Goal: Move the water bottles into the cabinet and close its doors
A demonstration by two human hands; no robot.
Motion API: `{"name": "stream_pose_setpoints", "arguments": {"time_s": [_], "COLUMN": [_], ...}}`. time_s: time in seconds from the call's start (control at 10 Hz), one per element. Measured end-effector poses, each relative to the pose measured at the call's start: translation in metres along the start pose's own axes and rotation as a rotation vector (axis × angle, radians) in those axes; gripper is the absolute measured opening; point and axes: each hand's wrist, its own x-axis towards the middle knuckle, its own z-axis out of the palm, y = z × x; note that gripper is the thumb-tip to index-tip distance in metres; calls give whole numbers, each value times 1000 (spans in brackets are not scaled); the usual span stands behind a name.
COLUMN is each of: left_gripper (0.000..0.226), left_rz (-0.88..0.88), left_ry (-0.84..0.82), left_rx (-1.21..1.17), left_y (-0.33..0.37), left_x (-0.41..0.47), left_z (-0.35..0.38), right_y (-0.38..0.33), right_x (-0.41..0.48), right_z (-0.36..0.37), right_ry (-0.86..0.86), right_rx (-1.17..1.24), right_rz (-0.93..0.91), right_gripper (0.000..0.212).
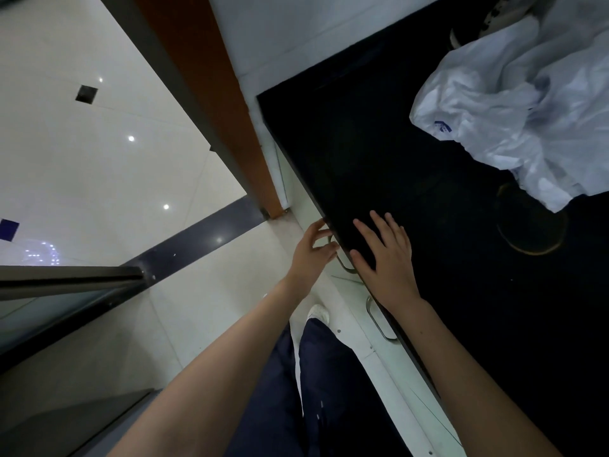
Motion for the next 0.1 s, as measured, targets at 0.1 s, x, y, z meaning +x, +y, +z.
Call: {"name": "stream_pose_setpoints", "arguments": {"time_s": [0.1], "left_gripper": [37], "left_rz": [3], "left_ry": [11], "left_rx": [120], "left_y": [25], "left_x": [-14], "left_z": [-6], "right_y": [-10], "right_x": [1], "right_z": [-19], "right_ry": [5], "right_rx": [111], "right_rz": [44], "right_gripper": [49]}}
